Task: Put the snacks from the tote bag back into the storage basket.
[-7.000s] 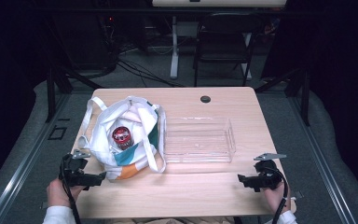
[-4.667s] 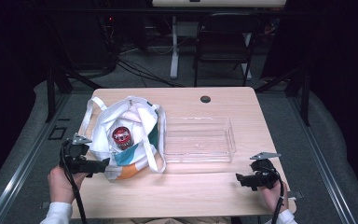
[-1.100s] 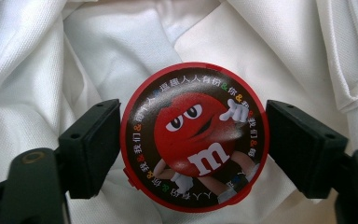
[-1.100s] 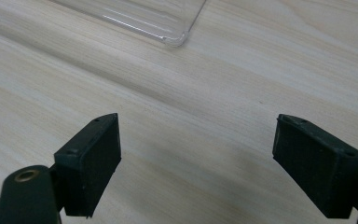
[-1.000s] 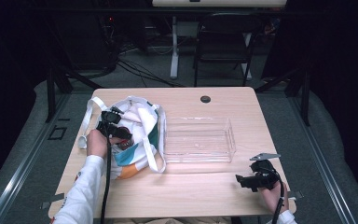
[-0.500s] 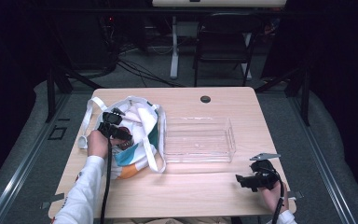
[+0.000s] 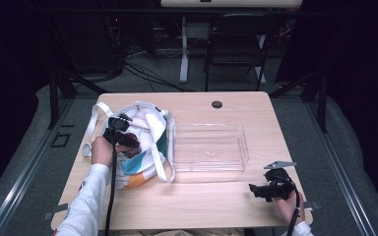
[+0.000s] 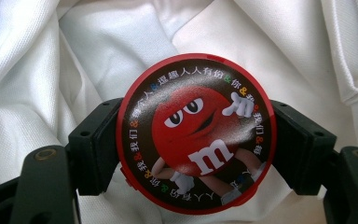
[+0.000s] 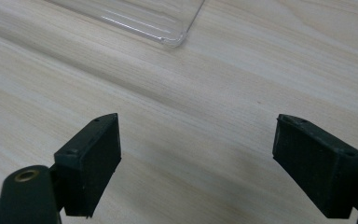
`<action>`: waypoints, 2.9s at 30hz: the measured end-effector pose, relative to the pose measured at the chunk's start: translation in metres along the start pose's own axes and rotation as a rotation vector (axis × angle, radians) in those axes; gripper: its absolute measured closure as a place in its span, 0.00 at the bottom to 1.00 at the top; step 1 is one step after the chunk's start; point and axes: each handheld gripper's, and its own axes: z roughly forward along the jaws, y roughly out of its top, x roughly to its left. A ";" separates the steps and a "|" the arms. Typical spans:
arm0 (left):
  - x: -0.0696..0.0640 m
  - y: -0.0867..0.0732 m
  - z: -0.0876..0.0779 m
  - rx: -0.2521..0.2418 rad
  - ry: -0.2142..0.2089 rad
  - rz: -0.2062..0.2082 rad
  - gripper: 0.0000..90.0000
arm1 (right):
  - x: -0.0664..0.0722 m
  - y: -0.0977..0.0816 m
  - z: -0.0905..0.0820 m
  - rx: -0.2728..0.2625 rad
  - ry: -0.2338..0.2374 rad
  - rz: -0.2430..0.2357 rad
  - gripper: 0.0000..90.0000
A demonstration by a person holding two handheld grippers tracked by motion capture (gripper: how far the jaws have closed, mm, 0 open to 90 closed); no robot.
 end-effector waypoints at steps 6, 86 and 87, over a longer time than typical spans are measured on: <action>-0.001 0.001 -0.007 -0.016 0.000 -0.001 0.29 | 0.000 0.000 0.000 0.000 0.001 0.003 0.16; -0.056 0.061 -0.109 -0.122 -0.015 0.153 0.29 | -0.002 0.000 -0.001 -0.007 0.011 -0.004 0.16; -0.058 0.062 -0.109 -0.121 -0.021 0.158 0.29 | -0.002 0.000 -0.001 -0.007 0.011 -0.003 0.16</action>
